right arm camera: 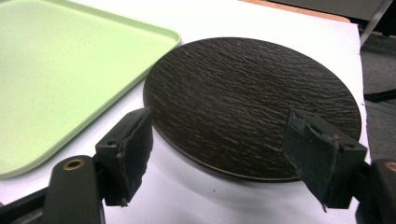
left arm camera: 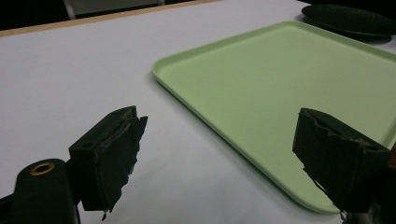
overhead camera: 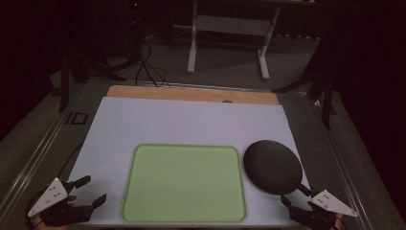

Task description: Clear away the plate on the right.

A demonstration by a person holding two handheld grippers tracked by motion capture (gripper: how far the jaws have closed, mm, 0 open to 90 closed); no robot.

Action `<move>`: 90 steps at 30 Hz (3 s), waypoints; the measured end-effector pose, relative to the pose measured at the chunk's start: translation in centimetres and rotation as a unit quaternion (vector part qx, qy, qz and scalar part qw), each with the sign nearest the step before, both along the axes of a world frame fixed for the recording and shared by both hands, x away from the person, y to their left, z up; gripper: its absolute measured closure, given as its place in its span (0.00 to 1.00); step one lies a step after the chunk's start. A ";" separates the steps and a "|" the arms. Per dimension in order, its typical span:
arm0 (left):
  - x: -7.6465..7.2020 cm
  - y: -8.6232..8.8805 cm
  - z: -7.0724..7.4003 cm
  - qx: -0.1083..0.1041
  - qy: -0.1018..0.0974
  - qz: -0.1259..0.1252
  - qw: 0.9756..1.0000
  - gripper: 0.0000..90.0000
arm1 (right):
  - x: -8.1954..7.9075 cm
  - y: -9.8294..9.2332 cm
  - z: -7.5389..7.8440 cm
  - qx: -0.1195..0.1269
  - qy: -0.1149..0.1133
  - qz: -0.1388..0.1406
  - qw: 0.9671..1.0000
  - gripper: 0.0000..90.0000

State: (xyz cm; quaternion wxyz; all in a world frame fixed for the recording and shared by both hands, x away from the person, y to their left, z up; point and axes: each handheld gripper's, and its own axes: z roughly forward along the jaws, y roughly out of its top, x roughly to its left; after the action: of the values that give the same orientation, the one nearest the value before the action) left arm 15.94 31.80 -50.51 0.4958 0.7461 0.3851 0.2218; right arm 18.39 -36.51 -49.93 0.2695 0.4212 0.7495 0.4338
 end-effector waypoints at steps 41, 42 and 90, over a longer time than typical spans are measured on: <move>0.5 0.2 -0.4 -0.005 0.008 0.019 1.000 0.17 | 1.0 2.2 0.6 -0.104 0.008 0.019 0.994 0.31; 0.5 0.2 -0.4 -0.005 0.008 0.019 1.000 0.17 | 1.1 2.3 0.6 -0.112 0.009 0.019 0.994 0.33; 0.6 0.3 -0.5 -0.007 0.014 0.020 1.000 0.17 | 1.9 8.4 -2.0 -0.372 0.002 0.079 0.925 0.75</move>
State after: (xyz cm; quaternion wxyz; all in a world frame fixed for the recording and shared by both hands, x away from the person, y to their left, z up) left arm 16.57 32.05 -51.00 0.4912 0.7379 0.4084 0.2179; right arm 20.29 -28.12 -51.95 0.3702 0.2314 0.8882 0.1429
